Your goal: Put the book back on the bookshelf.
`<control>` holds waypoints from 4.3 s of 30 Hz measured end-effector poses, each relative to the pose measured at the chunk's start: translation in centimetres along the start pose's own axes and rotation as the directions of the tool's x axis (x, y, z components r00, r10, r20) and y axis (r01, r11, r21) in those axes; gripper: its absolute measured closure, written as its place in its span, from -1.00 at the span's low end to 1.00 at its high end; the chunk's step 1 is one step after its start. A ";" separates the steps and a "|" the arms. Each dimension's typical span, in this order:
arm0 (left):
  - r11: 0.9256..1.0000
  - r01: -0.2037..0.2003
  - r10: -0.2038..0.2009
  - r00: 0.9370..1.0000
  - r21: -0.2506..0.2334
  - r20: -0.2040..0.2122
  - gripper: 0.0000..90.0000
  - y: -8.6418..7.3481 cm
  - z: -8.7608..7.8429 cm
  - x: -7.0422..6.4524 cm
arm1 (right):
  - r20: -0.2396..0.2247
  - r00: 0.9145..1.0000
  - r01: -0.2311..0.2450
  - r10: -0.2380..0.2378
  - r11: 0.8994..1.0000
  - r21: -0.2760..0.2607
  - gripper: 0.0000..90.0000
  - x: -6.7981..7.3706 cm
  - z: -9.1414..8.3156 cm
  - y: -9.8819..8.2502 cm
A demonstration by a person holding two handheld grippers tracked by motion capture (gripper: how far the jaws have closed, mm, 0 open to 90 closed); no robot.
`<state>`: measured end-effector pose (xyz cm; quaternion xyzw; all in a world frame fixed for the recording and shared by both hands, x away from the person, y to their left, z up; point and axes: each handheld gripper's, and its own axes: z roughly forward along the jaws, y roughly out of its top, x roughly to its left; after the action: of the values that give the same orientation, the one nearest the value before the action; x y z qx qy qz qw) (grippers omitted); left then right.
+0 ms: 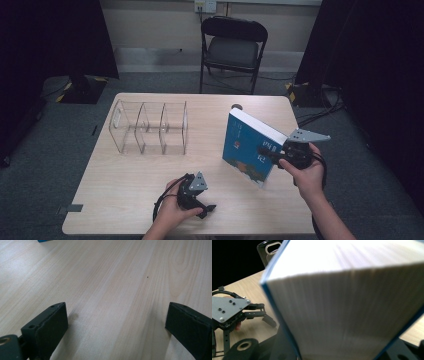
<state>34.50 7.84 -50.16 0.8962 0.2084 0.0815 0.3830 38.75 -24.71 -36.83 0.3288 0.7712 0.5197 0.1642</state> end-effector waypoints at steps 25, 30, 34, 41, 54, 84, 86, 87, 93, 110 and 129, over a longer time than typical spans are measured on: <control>1.000 0.000 0.000 1.000 0.000 0.000 -0.92 0.0 0.0 0.0 | 0.007 1.000 0.009 -0.009 1.000 0.020 0.15 0.0 0.9 1.6; 1.000 0.000 0.000 1.000 0.000 0.000 -0.92 0.0 0.0 0.0 | -0.001 1.000 0.014 -0.014 0.999 0.042 0.13 -0.1 0.9 1.9; 1.000 0.000 0.000 1.000 0.000 0.000 -0.92 0.0 0.0 0.0 | -0.012 1.000 0.012 -0.011 0.998 0.068 0.11 -0.1 0.8 2.1; 1.000 -0.001 0.001 1.000 0.001 0.000 -0.92 0.0 0.0 0.0 | -0.020 1.000 0.015 -0.013 0.993 0.117 0.10 -0.3 0.9 2.5; 1.000 -0.001 0.001 1.000 0.001 0.000 -0.92 0.0 0.0 0.0 | -0.031 0.999 0.030 -0.023 0.977 0.213 0.18 -0.6 0.9 3.1; 1.000 0.018 -0.018 1.000 -0.003 -0.020 -0.76 0.1 -0.3 0.2 | -0.044 0.997 0.073 -0.067 0.988 0.136 0.37 2.0 -1.1 3.0; 0.999 0.036 -0.036 0.999 -0.008 -0.025 -0.64 0.1 -0.4 0.4 | -0.050 0.997 0.073 -0.067 0.990 0.123 0.37 2.4 -1.5 2.6; 0.999 0.053 -0.053 0.998 -0.006 -0.015 -0.64 0.1 -0.5 0.5 | -0.054 0.996 0.077 -0.071 0.990 0.117 0.37 2.4 -1.7 2.3; 0.996 0.089 -0.089 0.996 0.009 0.000 -0.63 0.4 -0.8 0.6 | -0.052 0.998 0.051 -0.047 0.995 0.083 0.37 2.8 -3.1 0.3; 0.996 0.087 -0.087 0.996 0.001 -0.012 -0.50 4.3 -2.3 0.8 | -0.090 0.994 0.069 -0.063 0.996 0.064 0.37 3.0 -4.5 -1.0; 0.990 0.110 -0.109 0.994 0.083 -0.014 -0.53 1.2 -1.3 0.9 | -0.092 0.993 0.080 -0.078 0.997 0.021 0.37 4.0 -4.1 -0.2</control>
<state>35.25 8.32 -48.36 0.8983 0.2623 0.0560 0.3480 33.33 -24.90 -34.98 0.2757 0.7968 0.5178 0.1452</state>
